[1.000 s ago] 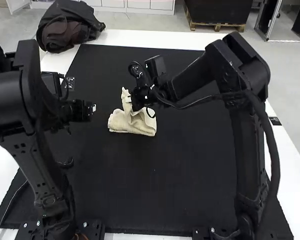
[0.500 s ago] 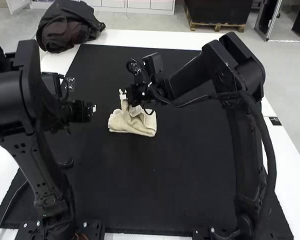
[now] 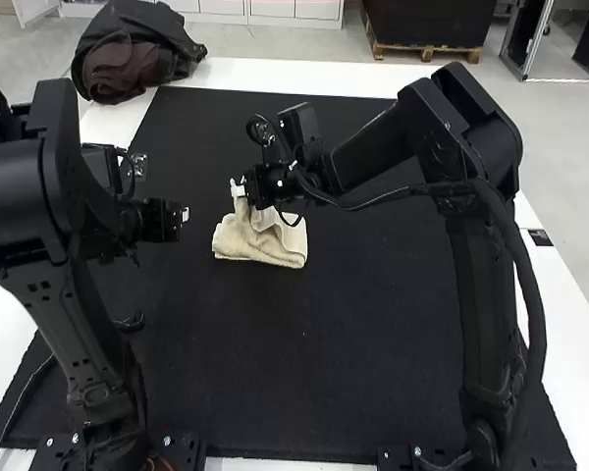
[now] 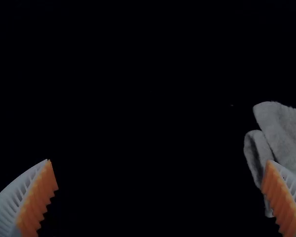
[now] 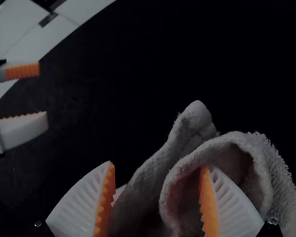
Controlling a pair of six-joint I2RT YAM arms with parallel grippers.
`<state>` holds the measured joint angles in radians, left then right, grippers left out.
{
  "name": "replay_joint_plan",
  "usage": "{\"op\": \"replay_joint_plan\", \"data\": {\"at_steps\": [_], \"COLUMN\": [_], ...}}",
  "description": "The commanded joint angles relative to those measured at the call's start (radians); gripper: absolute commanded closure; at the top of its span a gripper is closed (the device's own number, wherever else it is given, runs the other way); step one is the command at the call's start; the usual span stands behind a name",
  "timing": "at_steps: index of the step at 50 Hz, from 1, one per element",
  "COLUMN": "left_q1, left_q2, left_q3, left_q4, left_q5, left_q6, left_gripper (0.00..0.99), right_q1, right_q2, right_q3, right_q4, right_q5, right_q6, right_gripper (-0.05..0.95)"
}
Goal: Fold the towel.
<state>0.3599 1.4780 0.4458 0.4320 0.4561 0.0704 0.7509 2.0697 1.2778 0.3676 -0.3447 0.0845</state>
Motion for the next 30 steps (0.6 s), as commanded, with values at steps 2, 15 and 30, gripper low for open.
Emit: {"op": "replay_joint_plan", "data": {"at_steps": [2, 15, 30], "left_q1": [0.002, 0.001, 0.002], "left_q2": [-0.038, -0.038, -0.038], "left_q3": [-0.01, -0.018, -0.032], "left_q4": [0.007, 0.005, 0.014], "left_q5": [-0.005, -0.008, -0.014], "left_q6": [0.003, 0.005, 0.005], "left_gripper": [0.025, 0.025, 0.025], "right_q1": [0.028, 0.05, 0.042], "right_q2": [-0.057, -0.069, -0.146], "right_q3": [0.035, 0.043, 0.035], "right_q4": [0.007, 0.007, 0.021], "right_q5": [-0.03, -0.099, -0.1], "right_q6": [0.027, 0.093, 0.087], "right_gripper": [0.5, 0.48, 0.93]}}
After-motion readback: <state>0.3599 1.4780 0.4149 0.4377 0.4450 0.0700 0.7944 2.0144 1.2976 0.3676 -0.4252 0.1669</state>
